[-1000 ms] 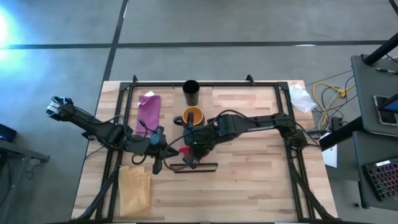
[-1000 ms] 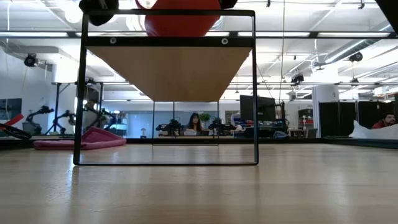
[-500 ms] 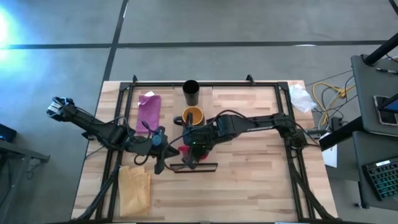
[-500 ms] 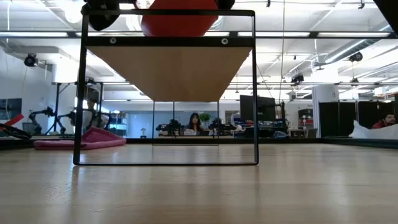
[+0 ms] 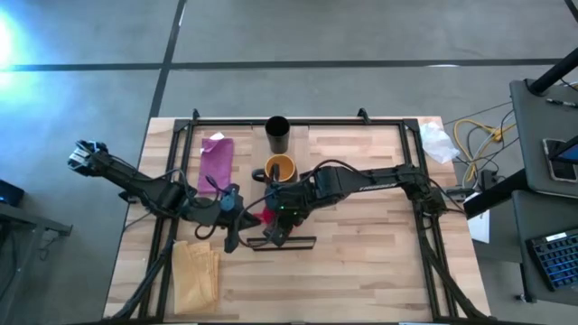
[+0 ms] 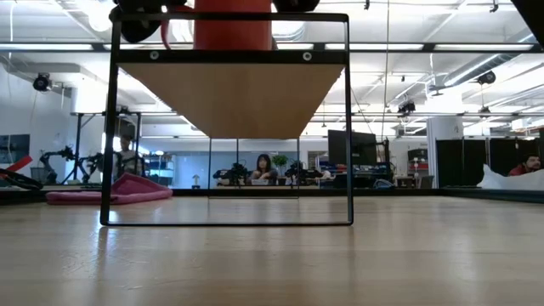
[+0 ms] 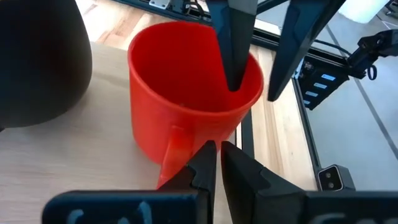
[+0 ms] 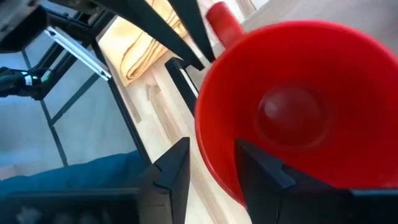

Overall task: Stack small to large cups/mugs on shelf
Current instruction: Put the red mug on the shelf, then return to Home Position

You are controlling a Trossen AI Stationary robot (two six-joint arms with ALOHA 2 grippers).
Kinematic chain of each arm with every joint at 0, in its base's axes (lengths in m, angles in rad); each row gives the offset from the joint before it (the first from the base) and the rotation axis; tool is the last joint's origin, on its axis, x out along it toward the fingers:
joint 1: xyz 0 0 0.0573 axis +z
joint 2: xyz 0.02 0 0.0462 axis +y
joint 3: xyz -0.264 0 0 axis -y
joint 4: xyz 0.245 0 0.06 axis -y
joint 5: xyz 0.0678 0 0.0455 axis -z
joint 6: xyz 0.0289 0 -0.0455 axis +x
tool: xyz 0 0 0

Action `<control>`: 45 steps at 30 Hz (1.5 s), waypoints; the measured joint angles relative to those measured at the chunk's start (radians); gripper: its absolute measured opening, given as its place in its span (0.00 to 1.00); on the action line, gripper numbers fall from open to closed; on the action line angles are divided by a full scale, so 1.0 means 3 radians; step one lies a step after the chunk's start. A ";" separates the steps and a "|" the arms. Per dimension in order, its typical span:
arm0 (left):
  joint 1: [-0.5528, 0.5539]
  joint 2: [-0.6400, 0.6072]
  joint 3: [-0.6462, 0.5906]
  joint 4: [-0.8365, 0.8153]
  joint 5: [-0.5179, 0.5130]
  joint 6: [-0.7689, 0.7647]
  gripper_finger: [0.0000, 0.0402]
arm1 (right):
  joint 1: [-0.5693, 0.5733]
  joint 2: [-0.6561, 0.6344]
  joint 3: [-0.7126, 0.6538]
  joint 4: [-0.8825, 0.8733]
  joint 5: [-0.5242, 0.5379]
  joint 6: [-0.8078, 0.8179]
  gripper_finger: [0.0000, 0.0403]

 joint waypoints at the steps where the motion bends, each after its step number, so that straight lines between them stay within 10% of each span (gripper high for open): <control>1: 0.0000 0.0000 -0.0009 0.0000 0.0002 -0.0001 0.02 | 0.0000 0.0000 0.0000 0.0014 -0.0003 0.0000 0.29; 25: -0.0003 -0.0023 -0.0049 0.0143 0.0295 -0.0003 0.02 | 0.0018 -0.0321 0.0002 0.0017 0.0689 -0.0110 0.29; 35: -0.0001 -0.0704 0.0320 0.0151 0.0756 -0.0002 0.02 | 0.0020 -0.0995 0.0003 -0.0066 0.0838 -0.0530 0.29; 40: 0.0000 -0.1043 0.0340 0.1040 0.0775 -0.0320 0.02 | 0.0023 -0.1319 -0.0001 0.0226 0.0933 -0.0413 0.29; 45: 0.0000 -0.1232 0.0257 0.1794 0.1907 0.0502 0.02 | 0.0208 -0.1530 0.0006 0.0763 0.0503 -0.1195 0.29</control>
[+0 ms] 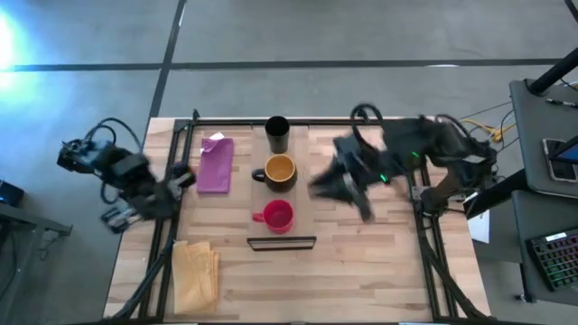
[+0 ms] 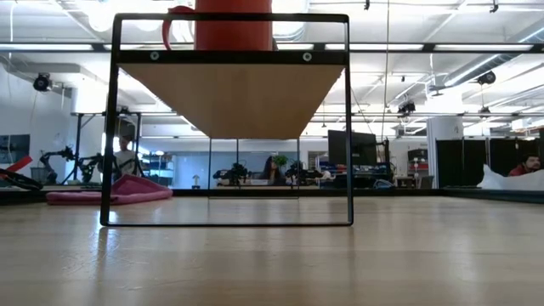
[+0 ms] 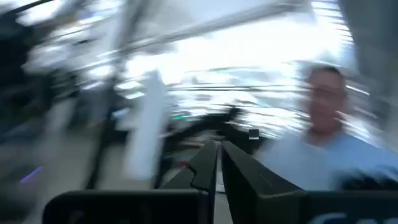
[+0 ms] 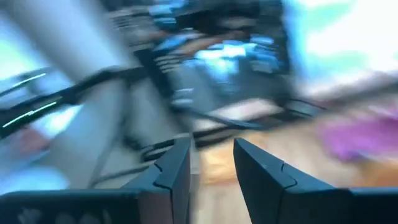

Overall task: Stack small to large cups/mugs on shelf
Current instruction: Return to Home Position

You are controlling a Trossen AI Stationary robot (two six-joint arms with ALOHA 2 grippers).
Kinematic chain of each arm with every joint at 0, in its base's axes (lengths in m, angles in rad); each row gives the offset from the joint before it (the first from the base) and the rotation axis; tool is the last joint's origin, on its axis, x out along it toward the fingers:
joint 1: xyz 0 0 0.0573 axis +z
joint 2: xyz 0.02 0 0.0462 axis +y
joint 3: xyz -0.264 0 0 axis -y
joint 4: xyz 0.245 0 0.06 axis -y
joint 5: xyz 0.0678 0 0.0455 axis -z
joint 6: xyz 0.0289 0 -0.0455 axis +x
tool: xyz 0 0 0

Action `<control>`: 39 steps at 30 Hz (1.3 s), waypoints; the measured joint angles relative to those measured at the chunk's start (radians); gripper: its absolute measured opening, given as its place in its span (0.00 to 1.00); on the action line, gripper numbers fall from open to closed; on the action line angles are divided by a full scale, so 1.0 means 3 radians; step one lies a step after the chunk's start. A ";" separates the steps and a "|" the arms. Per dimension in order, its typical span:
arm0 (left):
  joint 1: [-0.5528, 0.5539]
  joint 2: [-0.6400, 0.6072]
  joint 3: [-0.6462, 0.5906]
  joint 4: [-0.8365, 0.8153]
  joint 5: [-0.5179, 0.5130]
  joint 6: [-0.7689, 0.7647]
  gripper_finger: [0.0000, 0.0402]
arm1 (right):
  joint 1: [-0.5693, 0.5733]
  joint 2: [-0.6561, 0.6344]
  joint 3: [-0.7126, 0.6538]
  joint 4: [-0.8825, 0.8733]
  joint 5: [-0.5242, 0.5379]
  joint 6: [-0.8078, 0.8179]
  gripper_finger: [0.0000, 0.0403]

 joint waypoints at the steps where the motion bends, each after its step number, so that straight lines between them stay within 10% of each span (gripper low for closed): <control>1: -0.0001 -0.0024 -0.0030 0.0092 0.0221 0.0096 0.02 | 0.0082 -0.0012 0.0000 0.0106 -0.0119 -0.0127 0.28; 10: 0.0094 0.0249 -0.0828 0.1146 0.0267 0.0597 0.02 | 0.0490 0.0154 -0.0665 0.0954 0.0527 -0.0428 0.24; 14: 0.0662 0.0426 -0.1230 0.2026 0.0681 0.0357 0.02 | 0.0177 0.0122 -0.1482 0.2398 -0.0689 -0.0554 0.22; 18: 0.1395 0.0346 -0.1316 0.2380 0.1564 -0.0065 0.02 | -0.0144 -0.0196 -0.1976 0.2373 -0.0897 -0.0541 0.20; 27: 0.3174 -0.0398 -0.1348 0.0926 0.2045 -0.0942 0.02 | -0.0725 -0.1487 -0.3173 0.2473 -0.0492 -0.0682 0.16; 32: 0.3223 -0.0926 -0.1384 -0.0146 0.1403 -0.0865 0.02 | -0.0503 -0.2051 -0.4246 0.3002 0.0366 -0.0427 0.16; 39: 0.3125 -0.1702 -0.1443 -0.1050 0.1107 -0.0783 0.02 | -0.0505 -0.2627 -0.5218 0.3520 0.0584 -0.0484 0.16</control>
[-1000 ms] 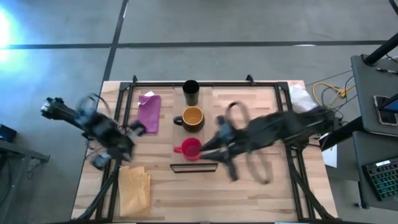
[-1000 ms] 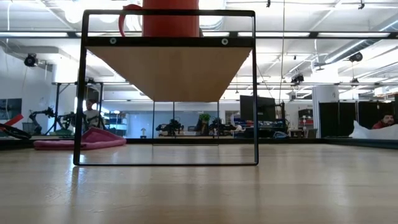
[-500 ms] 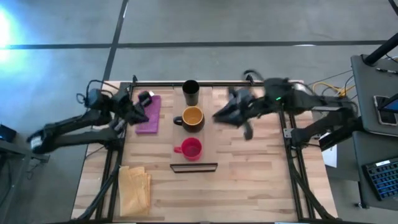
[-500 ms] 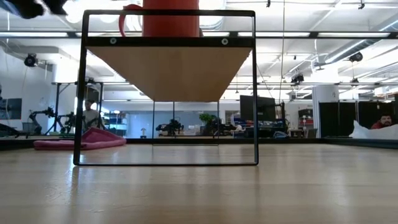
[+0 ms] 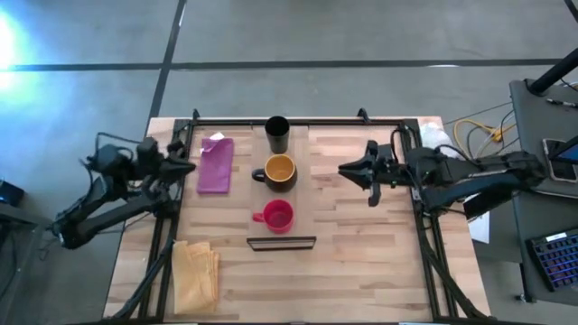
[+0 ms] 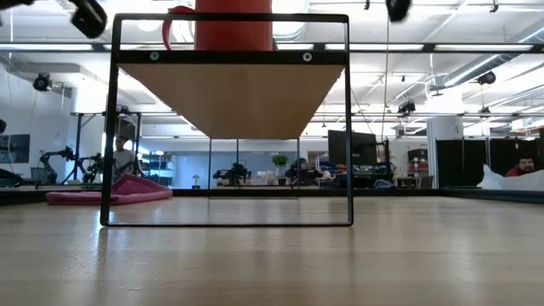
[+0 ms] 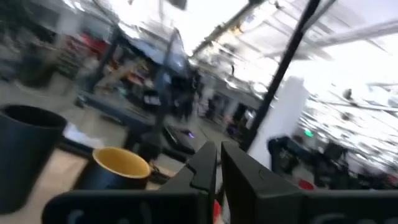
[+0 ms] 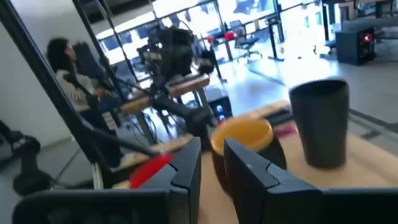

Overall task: Stack small to large cups/mugs on shelf
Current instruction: Return to Home Position

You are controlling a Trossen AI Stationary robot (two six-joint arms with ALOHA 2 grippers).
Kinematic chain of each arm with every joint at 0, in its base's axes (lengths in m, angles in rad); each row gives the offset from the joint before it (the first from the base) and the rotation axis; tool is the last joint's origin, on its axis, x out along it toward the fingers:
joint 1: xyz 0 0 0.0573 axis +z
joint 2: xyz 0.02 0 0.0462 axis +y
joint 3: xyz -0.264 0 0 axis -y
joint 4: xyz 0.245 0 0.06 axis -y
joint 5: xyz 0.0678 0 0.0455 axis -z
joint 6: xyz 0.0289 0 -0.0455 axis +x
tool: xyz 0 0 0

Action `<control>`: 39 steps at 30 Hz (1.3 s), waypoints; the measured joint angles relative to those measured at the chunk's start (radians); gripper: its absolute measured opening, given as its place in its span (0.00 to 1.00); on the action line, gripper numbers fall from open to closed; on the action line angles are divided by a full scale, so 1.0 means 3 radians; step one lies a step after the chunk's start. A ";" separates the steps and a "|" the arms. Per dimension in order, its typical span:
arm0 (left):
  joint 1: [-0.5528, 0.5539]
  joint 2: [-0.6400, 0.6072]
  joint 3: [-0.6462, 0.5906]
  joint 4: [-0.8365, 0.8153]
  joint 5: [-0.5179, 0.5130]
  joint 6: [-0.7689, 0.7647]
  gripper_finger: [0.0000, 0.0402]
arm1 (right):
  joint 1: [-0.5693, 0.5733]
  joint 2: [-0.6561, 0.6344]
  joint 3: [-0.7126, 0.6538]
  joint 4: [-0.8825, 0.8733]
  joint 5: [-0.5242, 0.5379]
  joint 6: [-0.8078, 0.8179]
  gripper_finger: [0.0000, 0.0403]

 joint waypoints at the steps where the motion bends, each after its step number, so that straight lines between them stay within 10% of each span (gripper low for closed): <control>1: -0.0012 -0.0126 -0.0023 -0.0059 -0.0109 0.0018 0.02 | -0.0023 -0.0084 -0.0123 0.0023 -0.0005 -0.0003 0.16; 6: -0.0019 -0.0636 -0.0239 -0.0657 -0.0574 0.0099 0.02 | -0.0142 -0.0537 -0.0734 0.0591 -0.0012 -0.0070 0.16; 24: -0.0284 -0.0622 -0.1468 0.0473 -0.0473 0.0016 0.02 | -0.0250 -0.1974 -0.2500 0.1619 -0.0369 -0.0058 0.16; 39: -0.0272 -0.0537 -0.1460 -0.0380 -0.0586 -0.0174 0.02 | -0.0311 -0.2977 -0.2572 -0.0353 -0.0543 -0.0042 0.16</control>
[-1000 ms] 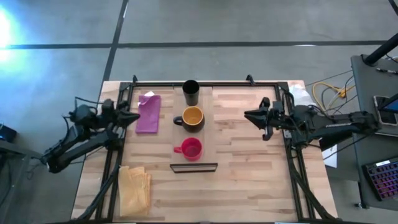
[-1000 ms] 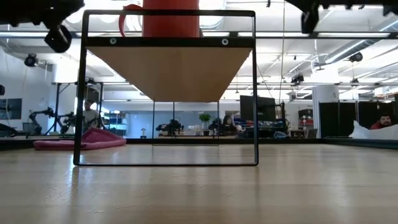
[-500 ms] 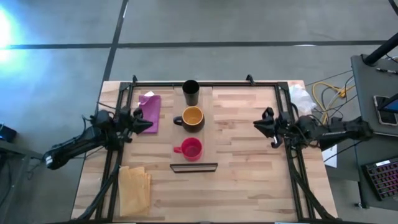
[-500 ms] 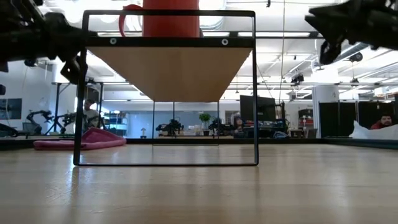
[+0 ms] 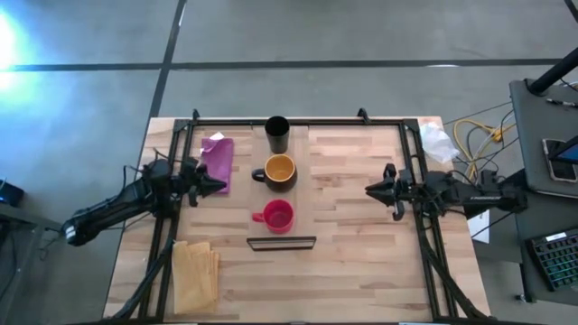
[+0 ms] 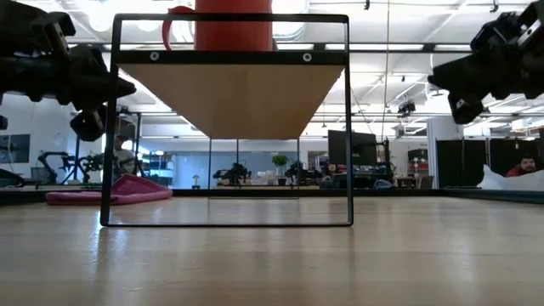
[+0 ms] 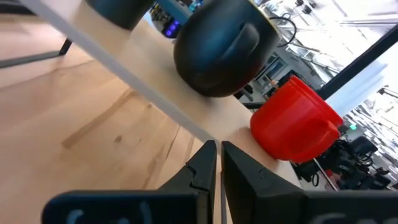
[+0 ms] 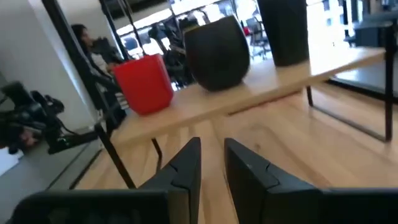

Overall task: Stack small to large cups/mugs on shelf
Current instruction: Return to Home Position

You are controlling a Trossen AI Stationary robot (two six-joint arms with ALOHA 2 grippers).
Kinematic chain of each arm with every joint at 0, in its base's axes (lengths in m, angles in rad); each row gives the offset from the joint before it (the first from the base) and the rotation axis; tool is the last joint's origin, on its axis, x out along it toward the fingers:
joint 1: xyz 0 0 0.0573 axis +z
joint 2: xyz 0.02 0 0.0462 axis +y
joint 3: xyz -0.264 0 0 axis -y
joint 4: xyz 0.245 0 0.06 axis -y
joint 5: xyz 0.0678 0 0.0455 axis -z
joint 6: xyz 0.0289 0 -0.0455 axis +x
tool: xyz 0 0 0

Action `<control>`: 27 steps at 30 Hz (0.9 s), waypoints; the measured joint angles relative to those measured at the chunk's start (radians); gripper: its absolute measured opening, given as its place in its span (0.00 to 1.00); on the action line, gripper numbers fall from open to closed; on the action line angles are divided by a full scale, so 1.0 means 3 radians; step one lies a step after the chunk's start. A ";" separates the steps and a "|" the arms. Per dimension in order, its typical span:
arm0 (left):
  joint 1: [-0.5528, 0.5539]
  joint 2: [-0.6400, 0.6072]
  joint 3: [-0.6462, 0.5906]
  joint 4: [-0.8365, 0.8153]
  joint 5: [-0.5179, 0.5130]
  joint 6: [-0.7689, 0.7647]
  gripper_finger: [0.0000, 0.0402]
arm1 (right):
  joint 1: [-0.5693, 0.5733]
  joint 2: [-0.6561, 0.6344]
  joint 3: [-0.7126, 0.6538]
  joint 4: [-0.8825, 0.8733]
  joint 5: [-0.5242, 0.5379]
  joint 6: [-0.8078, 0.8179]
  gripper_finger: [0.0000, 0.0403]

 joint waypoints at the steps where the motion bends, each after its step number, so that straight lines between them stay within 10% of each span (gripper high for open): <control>1: 0.0000 0.0017 0.0001 -0.0004 -0.0003 -0.0021 0.02 | -0.0012 -0.0036 0.0006 0.0004 -0.0005 -0.0033 0.16; 27: 0.0000 0.0187 -0.0022 0.0126 0.0003 -0.0069 0.02 | -0.0021 0.0061 0.0061 -0.0012 0.0515 -0.0030 0.16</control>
